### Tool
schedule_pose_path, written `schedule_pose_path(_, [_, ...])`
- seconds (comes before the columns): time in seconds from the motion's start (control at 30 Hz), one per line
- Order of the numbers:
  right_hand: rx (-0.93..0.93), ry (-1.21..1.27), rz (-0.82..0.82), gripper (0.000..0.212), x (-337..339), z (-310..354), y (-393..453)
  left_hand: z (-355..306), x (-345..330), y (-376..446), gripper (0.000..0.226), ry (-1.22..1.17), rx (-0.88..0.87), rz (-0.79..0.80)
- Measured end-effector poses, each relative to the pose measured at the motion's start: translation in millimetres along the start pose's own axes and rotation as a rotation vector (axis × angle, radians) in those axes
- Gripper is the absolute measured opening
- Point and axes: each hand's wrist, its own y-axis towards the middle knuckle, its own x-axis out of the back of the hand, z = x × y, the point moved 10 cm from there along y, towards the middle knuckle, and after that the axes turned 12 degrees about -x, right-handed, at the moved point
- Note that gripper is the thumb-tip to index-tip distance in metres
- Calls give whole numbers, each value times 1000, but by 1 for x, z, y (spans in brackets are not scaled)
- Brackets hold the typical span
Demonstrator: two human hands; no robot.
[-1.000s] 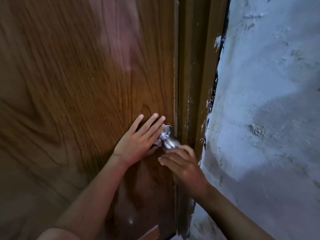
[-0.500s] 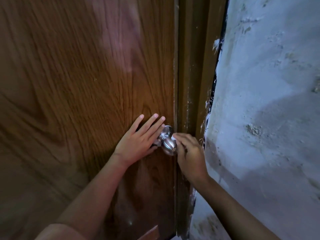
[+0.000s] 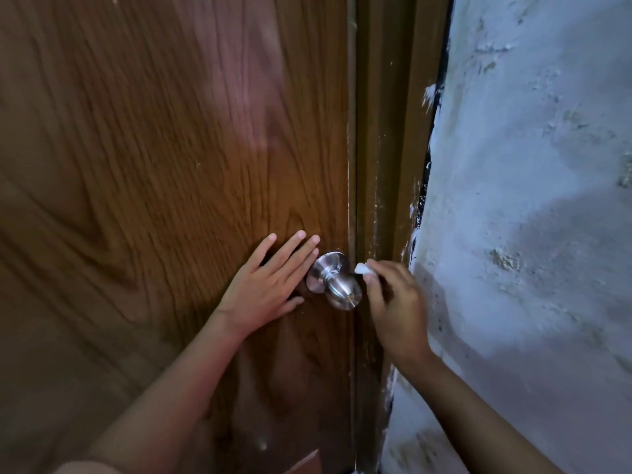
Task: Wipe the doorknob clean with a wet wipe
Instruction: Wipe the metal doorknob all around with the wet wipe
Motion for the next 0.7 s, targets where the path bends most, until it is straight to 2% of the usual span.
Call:
schedule_pose_path(0.2, [-266, -79, 299, 23, -44, -10, 23, 1, -1, -4, 86, 30, -6, 6])
schedule_pose_path(0.3, [-339, -106, 377, 34, -53, -11, 29, 0, -1, -4, 83, 22, -6, -11])
schedule_pose_path(0.4, [-336, -137, 372, 34, -58, -1, 29, 0, 0, -4, 83, 13, -9, -17])
schedule_pose_path(0.57, [-240, -218, 267, 22, -56, 14, 27, 1, 1, -3, 83, 5, -9, -16])
schedule_pose_path(0.7, [-316, -189, 203, 15, -51, 3, 30, 1, 0, -3, 82, 10, -9, -2])
